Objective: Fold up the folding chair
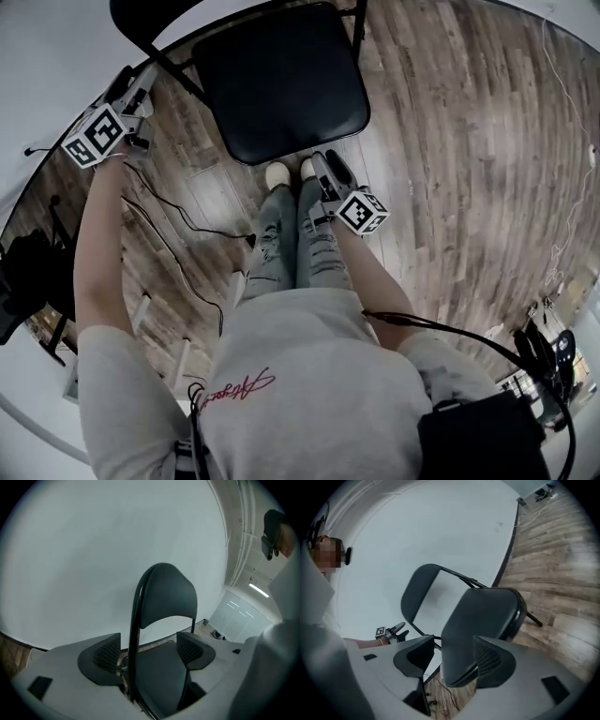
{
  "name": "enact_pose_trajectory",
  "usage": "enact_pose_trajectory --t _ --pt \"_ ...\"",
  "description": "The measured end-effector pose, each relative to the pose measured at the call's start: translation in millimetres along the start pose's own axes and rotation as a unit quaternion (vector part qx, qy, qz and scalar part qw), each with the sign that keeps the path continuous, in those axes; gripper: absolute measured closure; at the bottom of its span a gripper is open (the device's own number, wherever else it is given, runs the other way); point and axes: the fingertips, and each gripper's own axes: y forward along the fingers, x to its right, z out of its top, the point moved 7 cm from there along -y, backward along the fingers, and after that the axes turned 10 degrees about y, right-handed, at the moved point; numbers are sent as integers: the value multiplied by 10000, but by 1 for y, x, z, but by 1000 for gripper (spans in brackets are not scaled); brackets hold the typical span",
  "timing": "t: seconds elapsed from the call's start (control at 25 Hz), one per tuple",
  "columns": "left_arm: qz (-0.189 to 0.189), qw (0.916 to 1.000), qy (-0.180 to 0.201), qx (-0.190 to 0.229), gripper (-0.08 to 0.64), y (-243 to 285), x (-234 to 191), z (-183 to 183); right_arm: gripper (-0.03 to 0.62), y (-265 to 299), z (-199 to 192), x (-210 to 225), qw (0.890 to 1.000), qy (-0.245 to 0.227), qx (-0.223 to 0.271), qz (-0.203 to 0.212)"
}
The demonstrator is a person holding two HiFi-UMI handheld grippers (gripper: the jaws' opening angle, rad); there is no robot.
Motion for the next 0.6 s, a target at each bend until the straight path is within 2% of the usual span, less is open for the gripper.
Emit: enact_pose_trajectory --t 0.12,0.28,0.36,0.48,0.6 --pt "-64 9992 205 -326 181 27 -20 -10 348 14 -22 43 9983 376 -61 -441" --pt "-595 9952 291 -722 166 62 -25 -19 344 36 -42 80 9940 792 -85 -756" --pt "-871 9911 372 -935 163 76 -20 -22 341 43 -45 82 9923 996 39 -741" --pt "-1060 9860 452 -1209 163 95 -15 -26 342 45 -47 87 9895 1230 207 -731" --pt "-1104 9856 480 -1188 163 107 -12 -25 334 51 -49 95 9895 1355 84 -488"
